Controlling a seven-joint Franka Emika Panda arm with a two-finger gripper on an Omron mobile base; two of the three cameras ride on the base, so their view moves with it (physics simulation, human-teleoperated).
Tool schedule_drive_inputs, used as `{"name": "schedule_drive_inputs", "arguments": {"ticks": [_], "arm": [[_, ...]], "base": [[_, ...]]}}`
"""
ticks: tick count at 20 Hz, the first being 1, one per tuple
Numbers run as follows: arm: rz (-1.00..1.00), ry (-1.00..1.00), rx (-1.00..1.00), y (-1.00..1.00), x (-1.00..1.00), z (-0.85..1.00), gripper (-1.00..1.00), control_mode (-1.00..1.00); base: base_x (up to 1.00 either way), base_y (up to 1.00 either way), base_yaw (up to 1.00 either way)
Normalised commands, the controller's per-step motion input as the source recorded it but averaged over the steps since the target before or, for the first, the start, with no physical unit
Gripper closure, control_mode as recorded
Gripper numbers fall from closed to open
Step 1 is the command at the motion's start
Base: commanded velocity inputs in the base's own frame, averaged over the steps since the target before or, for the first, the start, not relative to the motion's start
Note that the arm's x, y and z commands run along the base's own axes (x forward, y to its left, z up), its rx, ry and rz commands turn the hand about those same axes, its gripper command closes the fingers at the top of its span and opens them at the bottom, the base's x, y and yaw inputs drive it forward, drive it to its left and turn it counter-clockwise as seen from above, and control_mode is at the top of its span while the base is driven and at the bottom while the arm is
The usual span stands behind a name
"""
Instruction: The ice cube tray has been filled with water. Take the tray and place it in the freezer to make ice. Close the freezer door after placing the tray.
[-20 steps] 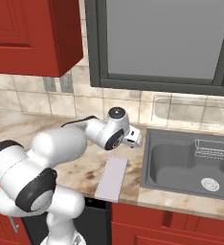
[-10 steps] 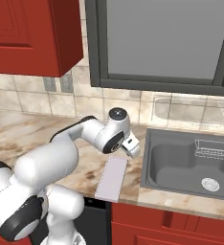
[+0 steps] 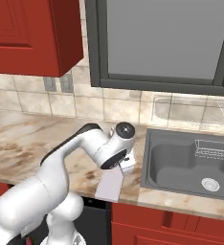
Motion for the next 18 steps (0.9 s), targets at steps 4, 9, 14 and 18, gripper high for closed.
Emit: {"name": "schedule_drive_inputs", "arguments": {"ticks": [4,9,14,18], "arm": [[-0.02,-0.04,0.29,-0.24,-0.72,0.00,-1.00,-1.00],[0.00,-0.01,0.22,-0.36,-0.70,0.00,-1.00,-1.00],[0.01,-0.03,0.20,-0.36,-0.51,0.00,-1.00,-1.00],[0.07,-0.07,0.13,-0.14,-0.29,-0.03,-1.00,-1.00]], "base": [[0.00,0.00,0.00],[0.00,0.00,0.00],[0.00,0.00,0.00],[0.00,0.00,0.00]]}}
